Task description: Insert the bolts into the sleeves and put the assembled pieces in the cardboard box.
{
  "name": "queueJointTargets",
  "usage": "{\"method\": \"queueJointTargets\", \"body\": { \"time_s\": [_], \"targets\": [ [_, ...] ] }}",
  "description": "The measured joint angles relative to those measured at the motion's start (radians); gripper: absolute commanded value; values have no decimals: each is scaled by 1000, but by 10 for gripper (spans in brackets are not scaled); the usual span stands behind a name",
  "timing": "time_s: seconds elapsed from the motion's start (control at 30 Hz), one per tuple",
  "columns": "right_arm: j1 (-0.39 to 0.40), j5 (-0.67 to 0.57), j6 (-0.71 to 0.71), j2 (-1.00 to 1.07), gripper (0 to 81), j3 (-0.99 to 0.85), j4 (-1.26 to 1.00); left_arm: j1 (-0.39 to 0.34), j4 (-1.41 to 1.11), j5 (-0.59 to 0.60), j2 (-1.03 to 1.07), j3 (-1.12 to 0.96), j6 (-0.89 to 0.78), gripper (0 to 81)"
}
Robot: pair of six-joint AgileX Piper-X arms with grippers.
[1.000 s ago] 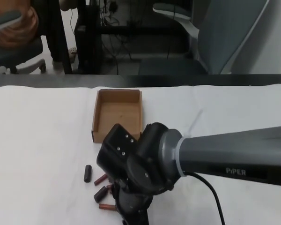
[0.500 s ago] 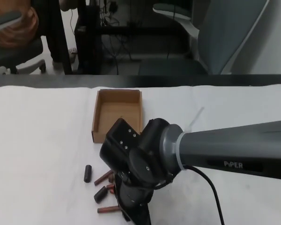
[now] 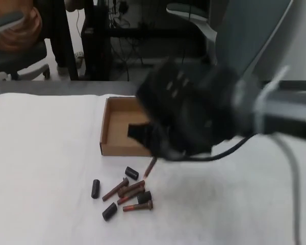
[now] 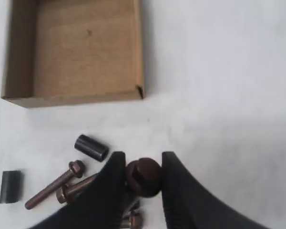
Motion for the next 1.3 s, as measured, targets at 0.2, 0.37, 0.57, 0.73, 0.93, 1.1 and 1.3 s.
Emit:
{"method": "queueJointTargets", "body": {
  "time_s": [0.2,0.37,0.57,0.73,0.93,1.1,1.3],
  "targets": [
    [4,85,-407,-209,0,80,-131,0,-287,113,6,293,-104,18],
    [4,-9,-570,-355,0,278,-398,-24,-607,136,8,528,-224,18],
    [60,-189,-715,-377,6,519,-722,-221,-834,36,93,722,-303,18],
    [100,-292,-729,-345,6,595,-792,-460,-950,-147,237,740,-278,18],
    [122,-365,-778,-342,6,608,-917,-678,-1221,-352,570,740,-242,18],
    [127,-393,-812,-342,6,608,-926,-678,-1532,-430,894,732,-274,18],
    [128,-400,-859,-346,6,608,-926,-675,-1802,-478,1063,727,-341,18]
  ]
}}
